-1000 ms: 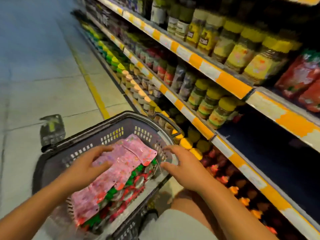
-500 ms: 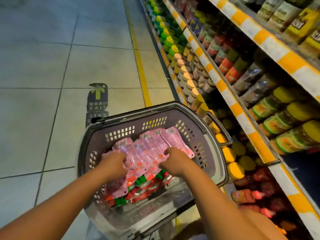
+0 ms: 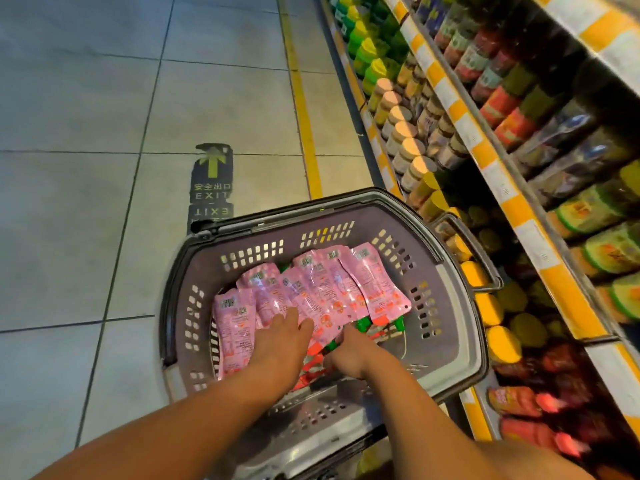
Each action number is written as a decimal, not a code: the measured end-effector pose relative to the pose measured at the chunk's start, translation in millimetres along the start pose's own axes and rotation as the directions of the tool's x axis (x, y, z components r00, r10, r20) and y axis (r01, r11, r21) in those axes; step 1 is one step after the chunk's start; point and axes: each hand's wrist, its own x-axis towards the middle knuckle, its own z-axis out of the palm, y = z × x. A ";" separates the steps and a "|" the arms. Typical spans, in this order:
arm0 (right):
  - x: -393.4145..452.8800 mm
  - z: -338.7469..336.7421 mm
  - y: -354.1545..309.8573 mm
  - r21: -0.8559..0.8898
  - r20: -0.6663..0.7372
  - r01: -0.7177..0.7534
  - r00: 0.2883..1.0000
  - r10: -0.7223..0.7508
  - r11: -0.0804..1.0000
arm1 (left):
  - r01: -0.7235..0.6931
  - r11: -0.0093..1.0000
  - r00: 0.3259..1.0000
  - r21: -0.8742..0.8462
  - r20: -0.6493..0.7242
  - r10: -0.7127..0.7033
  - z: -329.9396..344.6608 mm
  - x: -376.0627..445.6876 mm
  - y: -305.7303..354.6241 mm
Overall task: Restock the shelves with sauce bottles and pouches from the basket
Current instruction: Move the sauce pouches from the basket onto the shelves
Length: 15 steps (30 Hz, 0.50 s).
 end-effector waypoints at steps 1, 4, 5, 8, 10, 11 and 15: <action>4.3 1.7 5.0 0.039 0.012 -0.013 1.000 0.012 0.999 | -0.003 1.000 1.000 0.015 -0.012 0.003 0.6 1.7 0.8; 18.1 5.8 17.0 0.121 0.015 -0.087 0.996 0.086 0.989 | -0.010 0.999 0.999 0.043 -0.035 0.012 1.2 4.9 2.4; 20.8 6.9 17.4 0.130 0.021 -0.100 0.995 0.098 0.986 | -0.010 0.999 0.999 0.036 -0.035 0.011 0.8 5.4 2.9; 24.8 8.4 15.2 0.174 0.063 -0.147 0.988 0.138 0.974 | -0.005 1.000 1.000 0.014 -0.027 0.006 -1.8 4.3 2.4; 25.6 8.1 14.1 0.197 0.051 -0.135 0.991 0.127 0.971 | -0.020 1.000 0.999 0.005 -0.040 0.020 -3.9 0.9 0.3; 26.3 8.2 14.1 0.228 0.037 -0.124 0.992 0.119 0.966 | -0.036 0.999 0.998 0.003 -0.055 0.036 -4.3 -1.3 -1.1; 30.9 10.9 11.8 0.360 -0.066 -0.049 0.995 0.078 0.932 | -0.140 0.990 0.982 0.025 -0.121 0.142 -3.9 -8.9 -8.8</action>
